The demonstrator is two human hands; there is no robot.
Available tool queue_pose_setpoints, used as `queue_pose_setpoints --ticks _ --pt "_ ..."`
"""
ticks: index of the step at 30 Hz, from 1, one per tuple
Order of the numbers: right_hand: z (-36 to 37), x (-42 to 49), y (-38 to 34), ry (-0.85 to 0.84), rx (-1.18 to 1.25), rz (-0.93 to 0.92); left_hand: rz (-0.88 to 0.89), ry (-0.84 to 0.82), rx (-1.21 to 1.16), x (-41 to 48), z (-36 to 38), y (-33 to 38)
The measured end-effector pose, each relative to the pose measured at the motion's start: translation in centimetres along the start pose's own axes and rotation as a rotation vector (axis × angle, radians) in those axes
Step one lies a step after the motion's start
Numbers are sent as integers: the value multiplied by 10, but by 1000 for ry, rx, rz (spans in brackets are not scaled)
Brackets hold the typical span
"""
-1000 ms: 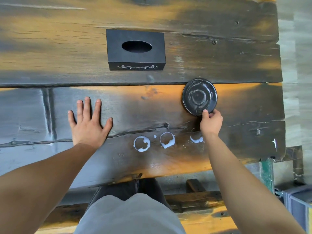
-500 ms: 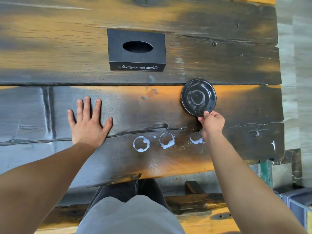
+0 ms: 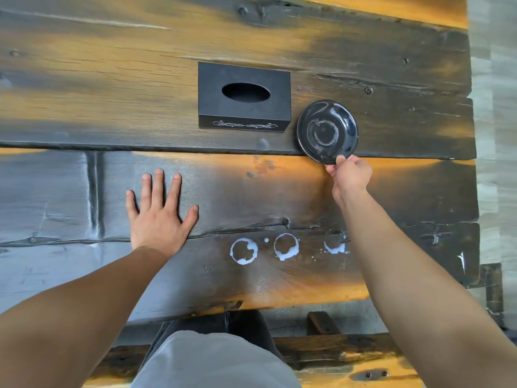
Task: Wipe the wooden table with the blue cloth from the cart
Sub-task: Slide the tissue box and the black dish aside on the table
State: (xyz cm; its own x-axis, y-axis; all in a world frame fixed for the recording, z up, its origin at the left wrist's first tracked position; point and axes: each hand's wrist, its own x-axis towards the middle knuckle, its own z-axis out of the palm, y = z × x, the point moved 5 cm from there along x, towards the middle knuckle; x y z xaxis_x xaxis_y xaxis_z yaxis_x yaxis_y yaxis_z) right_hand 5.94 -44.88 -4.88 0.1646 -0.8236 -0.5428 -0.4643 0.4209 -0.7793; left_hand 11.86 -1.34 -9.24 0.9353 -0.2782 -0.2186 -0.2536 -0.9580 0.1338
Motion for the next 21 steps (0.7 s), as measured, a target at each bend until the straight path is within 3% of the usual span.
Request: queue_pose_setpoints --ticks 9,21 --pt "45 9 -15 28 -18 10 17 33 17 1 5 -1" --pt "47 2 -16 63 -31 9 8 -19 23 1 3 0"
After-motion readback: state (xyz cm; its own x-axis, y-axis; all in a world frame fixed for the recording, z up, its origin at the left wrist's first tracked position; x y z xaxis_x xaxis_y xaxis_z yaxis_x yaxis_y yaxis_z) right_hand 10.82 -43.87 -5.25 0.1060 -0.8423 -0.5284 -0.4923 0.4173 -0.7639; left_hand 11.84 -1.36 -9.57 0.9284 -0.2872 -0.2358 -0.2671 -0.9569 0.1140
